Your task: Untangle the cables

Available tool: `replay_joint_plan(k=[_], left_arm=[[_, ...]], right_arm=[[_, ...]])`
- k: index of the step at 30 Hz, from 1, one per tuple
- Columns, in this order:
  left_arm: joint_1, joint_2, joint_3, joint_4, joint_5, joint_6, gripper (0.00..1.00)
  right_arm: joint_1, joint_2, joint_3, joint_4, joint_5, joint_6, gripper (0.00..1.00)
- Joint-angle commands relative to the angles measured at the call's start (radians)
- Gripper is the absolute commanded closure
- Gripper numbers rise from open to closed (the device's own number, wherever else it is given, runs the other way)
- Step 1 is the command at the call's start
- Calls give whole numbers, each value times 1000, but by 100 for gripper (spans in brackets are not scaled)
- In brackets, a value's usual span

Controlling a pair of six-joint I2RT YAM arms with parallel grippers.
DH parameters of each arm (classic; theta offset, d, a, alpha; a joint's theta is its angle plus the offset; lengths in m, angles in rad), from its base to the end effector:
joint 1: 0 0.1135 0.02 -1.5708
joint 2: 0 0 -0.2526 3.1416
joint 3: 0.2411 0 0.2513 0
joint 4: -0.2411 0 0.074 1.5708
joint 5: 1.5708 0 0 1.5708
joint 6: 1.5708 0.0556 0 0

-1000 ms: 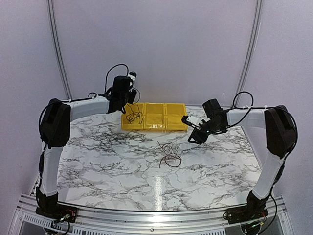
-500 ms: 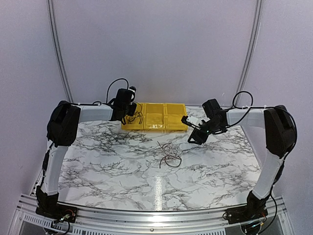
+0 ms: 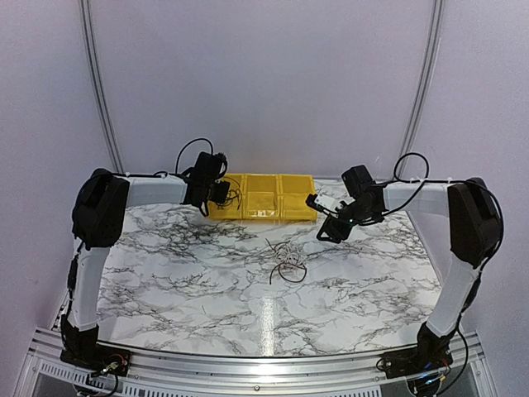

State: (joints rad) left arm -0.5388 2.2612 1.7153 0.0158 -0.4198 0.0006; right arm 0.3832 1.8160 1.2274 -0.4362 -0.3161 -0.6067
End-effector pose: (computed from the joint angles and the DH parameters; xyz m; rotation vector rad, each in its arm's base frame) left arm 0.4650 -0.2516 0.1697 0.3031 2.0299 0.1080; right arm 0.3492 0.1594 0.1646 -1.3102 2.1881 0.3240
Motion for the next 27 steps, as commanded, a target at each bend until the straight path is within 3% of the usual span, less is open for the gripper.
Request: replay_joint_plan(k=[1, 2, 3, 7, 12, 16, 17, 18, 19, 20, 23, 25, 27], left_arm=[[-3, -199, -69, -72, 20, -70, 13], [-3, -235, -95, -82, 37, -82, 3], [-4, -278, -122, -92, 52, -100, 1], [-4, -439, -217, -150, 112, -144, 1], [-5, -554, -231, -306, 232, -131, 1], [-6, -702, -400, -127, 372, -185, 1], [-10, -729, -444, -63, 410, -193, 1], [-21, -751, -477, -1, 446, -199, 1], [-35, -766, -506, 48, 452, -200, 1], [-51, -777, -529, 86, 438, -201, 1], [-74, -795, -621, 185, 323, -252, 1], [-71, -764, -638, 151, 192, -312, 1], [-69, -716, -580, 17, 156, -315, 1]], right_arm=[[6, -69, 35, -12, -21, -6, 41], [6, -82, 33, -11, -19, -6, 41], [6, -94, 29, -8, -12, -7, 41], [-4, -154, 17, 18, 17, 17, 40], [-18, -226, 46, 31, 14, 54, 39], [-18, -304, 88, 39, 72, 47, 35], [-18, -323, 94, 54, 104, 55, 25], [-18, -339, 94, 86, 150, 84, 7], [-19, -353, 86, 120, 201, 143, 2], [-23, -360, 74, 142, 214, 192, 2], [-26, -350, 35, 96, -18, 126, 2], [-22, -320, 30, 41, -128, 62, 12], [-4, -288, 28, -20, -159, -13, 25]])
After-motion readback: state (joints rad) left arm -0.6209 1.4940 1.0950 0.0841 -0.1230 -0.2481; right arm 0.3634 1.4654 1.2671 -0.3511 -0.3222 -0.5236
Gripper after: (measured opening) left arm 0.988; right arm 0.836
